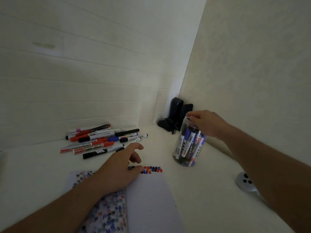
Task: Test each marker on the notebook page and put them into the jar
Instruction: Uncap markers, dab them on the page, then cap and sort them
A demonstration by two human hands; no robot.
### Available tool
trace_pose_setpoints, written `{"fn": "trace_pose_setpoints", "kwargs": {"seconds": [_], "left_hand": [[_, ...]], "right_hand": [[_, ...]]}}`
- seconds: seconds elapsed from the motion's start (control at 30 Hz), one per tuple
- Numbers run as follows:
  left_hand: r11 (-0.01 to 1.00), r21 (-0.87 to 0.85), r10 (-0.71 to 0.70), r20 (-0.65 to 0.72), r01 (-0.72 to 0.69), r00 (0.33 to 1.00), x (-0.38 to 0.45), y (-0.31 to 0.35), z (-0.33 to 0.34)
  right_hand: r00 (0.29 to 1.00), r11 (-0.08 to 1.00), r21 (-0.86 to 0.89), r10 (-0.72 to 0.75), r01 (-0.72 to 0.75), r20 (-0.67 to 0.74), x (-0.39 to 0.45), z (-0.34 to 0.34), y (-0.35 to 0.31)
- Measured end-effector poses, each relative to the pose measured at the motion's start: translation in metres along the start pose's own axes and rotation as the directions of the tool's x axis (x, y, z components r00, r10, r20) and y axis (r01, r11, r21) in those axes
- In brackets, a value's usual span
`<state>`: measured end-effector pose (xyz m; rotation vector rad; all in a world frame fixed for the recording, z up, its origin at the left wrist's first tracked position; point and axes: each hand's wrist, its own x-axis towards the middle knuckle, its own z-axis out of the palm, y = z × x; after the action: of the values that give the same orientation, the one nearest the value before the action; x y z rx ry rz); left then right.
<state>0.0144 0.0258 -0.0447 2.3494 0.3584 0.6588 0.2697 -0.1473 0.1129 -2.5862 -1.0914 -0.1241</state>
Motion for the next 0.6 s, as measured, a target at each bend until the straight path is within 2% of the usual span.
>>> {"fn": "trace_pose_setpoints", "kwargs": {"seconds": [0.07, 0.1, 0.23, 0.3, 0.47, 0.6], "left_hand": [[1.000, 0.004, -0.004, 0.000, 0.004, 1.000, 0.001, 0.000, 0.000], [1.000, 0.009, -0.006, 0.001, 0.006, 1.000, 0.001, -0.001, 0.000], [1.000, 0.026, -0.007, -0.005, 0.007, 1.000, 0.001, -0.003, 0.001], [0.998, 0.066, -0.015, -0.025, 0.017, 1.000, 0.003, -0.007, -0.001], [0.989, 0.108, -0.096, -0.090, 0.105, 0.991, 0.009, -0.023, -0.011], [0.985, 0.124, -0.108, -0.085, 0.118, 0.991, 0.011, -0.025, -0.009]], "right_hand": [[0.998, 0.997, 0.074, 0.020, -0.024, 0.052, -0.001, -0.003, -0.001], [0.999, 0.996, 0.087, 0.016, -0.019, 0.036, -0.001, -0.002, -0.001], [0.976, 0.978, 0.207, 0.059, -0.015, -0.209, 0.002, 0.005, 0.004], [0.967, 0.972, 0.231, 0.091, -0.034, -0.238, 0.004, 0.008, 0.004], [0.961, 0.981, 0.191, 0.093, -0.043, -0.260, 0.007, 0.009, 0.003], [0.984, 0.997, 0.039, 0.077, -0.071, -0.164, 0.006, 0.007, -0.001]]}}
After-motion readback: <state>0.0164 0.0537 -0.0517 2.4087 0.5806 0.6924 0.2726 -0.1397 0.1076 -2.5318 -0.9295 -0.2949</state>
